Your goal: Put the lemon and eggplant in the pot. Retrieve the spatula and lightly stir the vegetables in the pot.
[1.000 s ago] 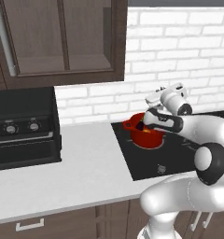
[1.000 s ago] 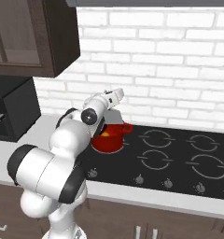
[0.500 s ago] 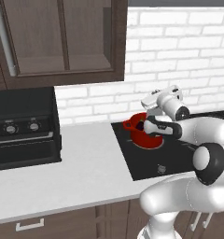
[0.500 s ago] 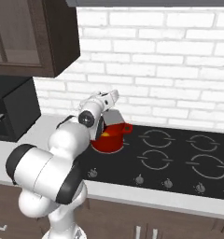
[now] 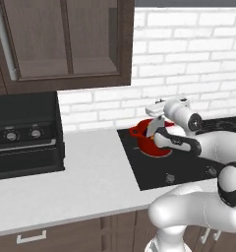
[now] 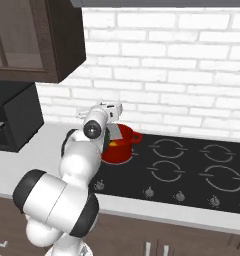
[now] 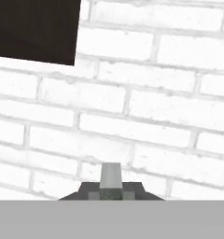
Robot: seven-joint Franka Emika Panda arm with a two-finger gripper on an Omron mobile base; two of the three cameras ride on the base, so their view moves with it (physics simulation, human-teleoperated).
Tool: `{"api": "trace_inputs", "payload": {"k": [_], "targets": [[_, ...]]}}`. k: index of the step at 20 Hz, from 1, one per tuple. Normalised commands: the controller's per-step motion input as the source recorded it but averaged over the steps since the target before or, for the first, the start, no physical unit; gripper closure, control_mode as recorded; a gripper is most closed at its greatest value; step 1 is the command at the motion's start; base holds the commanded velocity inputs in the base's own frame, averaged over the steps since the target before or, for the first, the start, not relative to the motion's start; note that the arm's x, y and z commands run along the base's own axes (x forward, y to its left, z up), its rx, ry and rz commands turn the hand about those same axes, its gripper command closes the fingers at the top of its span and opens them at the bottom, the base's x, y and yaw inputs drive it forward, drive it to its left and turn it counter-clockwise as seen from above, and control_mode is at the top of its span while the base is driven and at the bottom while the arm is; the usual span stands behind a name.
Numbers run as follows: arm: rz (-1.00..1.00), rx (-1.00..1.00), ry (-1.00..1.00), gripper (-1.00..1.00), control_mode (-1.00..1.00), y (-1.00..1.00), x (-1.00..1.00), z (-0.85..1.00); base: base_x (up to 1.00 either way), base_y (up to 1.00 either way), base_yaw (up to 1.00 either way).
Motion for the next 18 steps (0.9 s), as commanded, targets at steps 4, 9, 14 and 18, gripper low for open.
{"api": "trace_inputs", "payload": {"k": [4, 9, 14, 18], "targets": [[0.07, 0.2, 0.21, 1.0, -1.0, -0.01, 0.44, -0.08, 0.0, 0.0, 0.0], [0.11, 0.07, 0.06, 1.0, -1.0, -0.04, 0.56, -0.51, 0.0, 0.0, 0.0], [0.16, 0.09, 0.0, 1.0, -1.0, -0.24, 0.24, -0.62, 0.0, 0.0, 0.0], [0.18, 0.16, 0.0, 1.0, -1.0, -0.49, 0.0, -0.77, 0.0, 0.0, 0.0]]}}
